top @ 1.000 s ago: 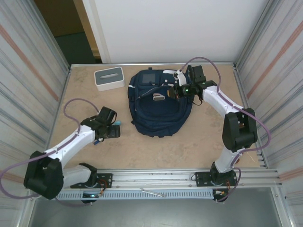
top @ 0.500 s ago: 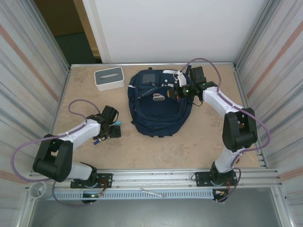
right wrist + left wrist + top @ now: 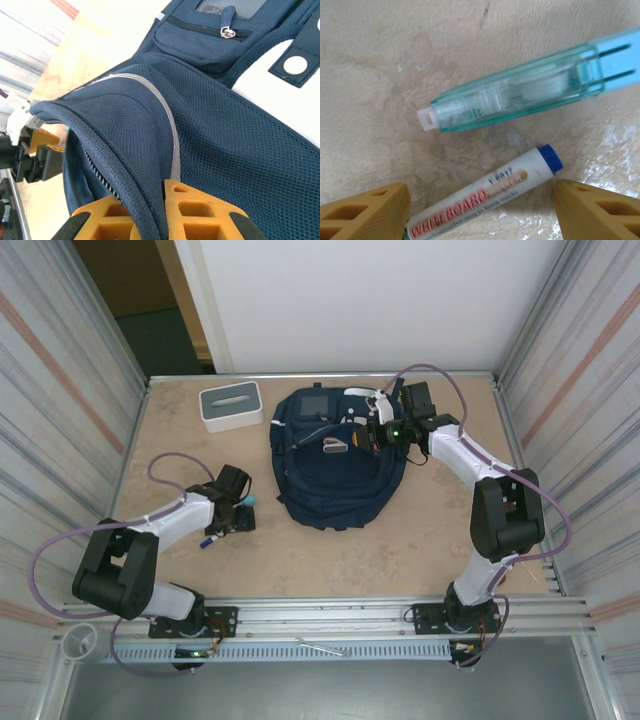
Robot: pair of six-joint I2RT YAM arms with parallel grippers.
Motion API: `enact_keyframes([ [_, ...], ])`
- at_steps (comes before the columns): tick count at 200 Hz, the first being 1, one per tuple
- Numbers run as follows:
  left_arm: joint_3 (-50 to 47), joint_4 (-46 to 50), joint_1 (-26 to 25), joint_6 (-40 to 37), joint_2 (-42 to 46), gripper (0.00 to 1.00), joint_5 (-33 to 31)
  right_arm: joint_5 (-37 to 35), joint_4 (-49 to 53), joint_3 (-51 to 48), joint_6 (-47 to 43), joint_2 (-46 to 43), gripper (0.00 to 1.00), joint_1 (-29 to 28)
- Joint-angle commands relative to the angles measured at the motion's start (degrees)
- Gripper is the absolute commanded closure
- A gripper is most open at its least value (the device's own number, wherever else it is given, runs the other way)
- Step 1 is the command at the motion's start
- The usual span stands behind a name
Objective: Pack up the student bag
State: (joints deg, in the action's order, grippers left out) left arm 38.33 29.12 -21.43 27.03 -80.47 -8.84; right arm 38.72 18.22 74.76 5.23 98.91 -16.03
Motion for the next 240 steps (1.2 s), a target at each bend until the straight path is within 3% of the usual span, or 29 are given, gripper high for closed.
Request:
enact_keyframes([
  [1, -0.88, -0.77, 0.31, -0.15, 0.17, 0.30, 1.36, 1.97, -2.79, -0.25, 1.53, -2.05, 1.00, 0.13],
  [73, -0.71, -1.81, 0.09, -2.64, -1.10, 0.57, 5.97, 1.08, -2.22, -0.32, 1.27, -2.20, 1.00, 0.05],
  [116, 1.36, -3.01, -5.92, -5.76, -3.01, 0.64, 10.04, -0.07, -1.08, -0.14, 1.10, -2.15, 1.00, 0.10],
  [169, 11.47, -1.35, -16.85, -6.36, -9.88, 0.64, 9.77, -1.00, 1.06, 0.73, 1.01, -2.53, 1.00, -0.05],
  [240, 6.13, -0.20, -19.68, -5.57, -6.65, 0.46, 8.43, -2.84, 2.04, 0.12, 0.92, -3.41, 1.00, -0.82],
])
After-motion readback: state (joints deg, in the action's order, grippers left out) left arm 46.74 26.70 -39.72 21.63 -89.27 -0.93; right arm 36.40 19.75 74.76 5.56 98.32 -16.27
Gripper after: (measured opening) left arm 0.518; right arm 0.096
